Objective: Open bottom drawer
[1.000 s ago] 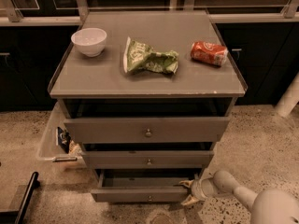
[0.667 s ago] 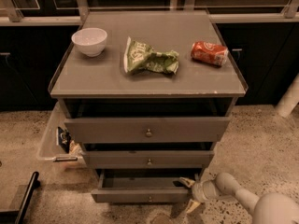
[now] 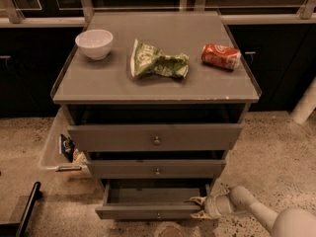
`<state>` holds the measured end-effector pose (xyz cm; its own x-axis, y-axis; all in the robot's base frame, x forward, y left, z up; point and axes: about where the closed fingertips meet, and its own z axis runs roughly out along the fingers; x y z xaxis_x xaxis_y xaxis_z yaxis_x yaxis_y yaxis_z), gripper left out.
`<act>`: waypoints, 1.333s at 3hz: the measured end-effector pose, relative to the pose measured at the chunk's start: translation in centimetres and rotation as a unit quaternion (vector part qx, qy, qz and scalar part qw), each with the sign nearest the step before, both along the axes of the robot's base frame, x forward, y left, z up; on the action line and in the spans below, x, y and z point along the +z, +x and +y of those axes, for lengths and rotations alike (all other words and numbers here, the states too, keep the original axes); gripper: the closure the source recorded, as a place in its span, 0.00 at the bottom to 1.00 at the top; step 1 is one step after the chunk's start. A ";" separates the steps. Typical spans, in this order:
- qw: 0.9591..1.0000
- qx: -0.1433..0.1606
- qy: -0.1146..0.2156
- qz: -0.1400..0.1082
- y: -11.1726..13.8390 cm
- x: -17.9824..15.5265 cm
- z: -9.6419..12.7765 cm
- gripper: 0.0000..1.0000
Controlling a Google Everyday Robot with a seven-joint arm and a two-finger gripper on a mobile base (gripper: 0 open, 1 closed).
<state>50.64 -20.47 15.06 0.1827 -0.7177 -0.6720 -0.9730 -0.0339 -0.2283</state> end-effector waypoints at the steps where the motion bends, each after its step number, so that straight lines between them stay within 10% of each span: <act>1: 1.000 0.000 0.000 0.000 -0.1 0.4 0.0 0.85; 3: 1.000 0.002 -0.001 -0.001 -0.8 0.5 -0.1 1.00; 4: 1.000 0.002 -0.001 -0.001 -0.8 0.5 -0.1 0.81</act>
Offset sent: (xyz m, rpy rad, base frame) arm -0.1180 -0.0271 0.0292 -0.0264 -0.0248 0.0474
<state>49.82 -20.53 15.55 0.1859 -0.7179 -0.6709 -0.9726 -0.0375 -0.2293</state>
